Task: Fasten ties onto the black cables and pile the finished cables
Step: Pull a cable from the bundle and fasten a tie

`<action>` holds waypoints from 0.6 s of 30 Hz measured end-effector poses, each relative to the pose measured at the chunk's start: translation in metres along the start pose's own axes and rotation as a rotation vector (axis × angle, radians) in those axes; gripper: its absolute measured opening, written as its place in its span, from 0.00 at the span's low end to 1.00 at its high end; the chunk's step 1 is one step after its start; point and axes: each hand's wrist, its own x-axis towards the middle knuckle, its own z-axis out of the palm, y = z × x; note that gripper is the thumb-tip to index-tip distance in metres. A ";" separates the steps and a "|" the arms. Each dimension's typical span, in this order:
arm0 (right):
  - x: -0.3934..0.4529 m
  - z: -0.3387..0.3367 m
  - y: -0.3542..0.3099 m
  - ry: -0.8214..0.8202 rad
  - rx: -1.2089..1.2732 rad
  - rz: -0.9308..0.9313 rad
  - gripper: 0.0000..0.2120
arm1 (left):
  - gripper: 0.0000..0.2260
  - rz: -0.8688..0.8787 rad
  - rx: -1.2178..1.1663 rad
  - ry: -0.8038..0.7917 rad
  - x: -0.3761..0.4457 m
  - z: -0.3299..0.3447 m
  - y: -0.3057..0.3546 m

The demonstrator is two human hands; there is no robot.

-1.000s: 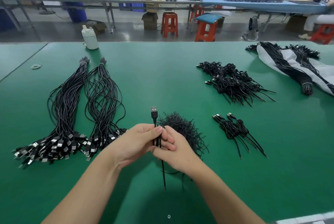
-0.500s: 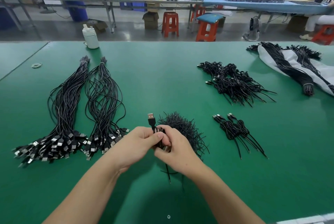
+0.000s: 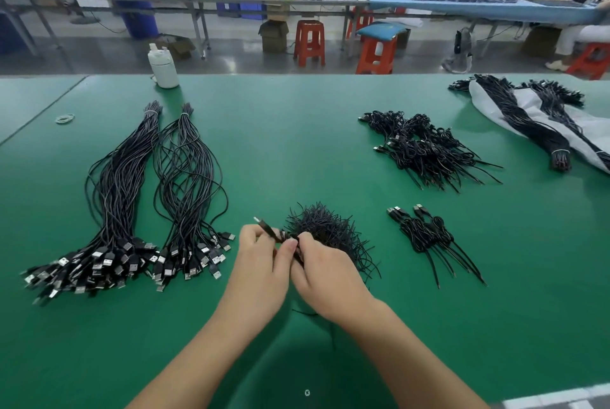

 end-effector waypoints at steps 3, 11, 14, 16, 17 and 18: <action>-0.003 -0.003 0.000 -0.030 -0.039 0.007 0.11 | 0.13 -0.010 0.014 0.103 0.001 -0.002 -0.001; -0.003 -0.008 -0.001 -0.115 -0.022 0.007 0.10 | 0.13 0.136 0.024 -0.126 0.023 -0.010 -0.006; 0.000 -0.009 0.001 -0.153 0.179 0.069 0.10 | 0.10 0.135 0.090 -0.119 0.030 -0.011 -0.008; 0.002 -0.008 0.003 -0.156 0.350 0.092 0.14 | 0.10 0.088 0.085 -0.092 0.034 -0.010 -0.009; 0.003 -0.008 0.004 -0.165 0.425 0.082 0.16 | 0.10 0.069 0.084 -0.078 0.036 -0.009 -0.009; 0.004 -0.006 0.006 -0.177 0.493 0.070 0.20 | 0.11 0.051 0.085 -0.070 0.038 -0.008 -0.009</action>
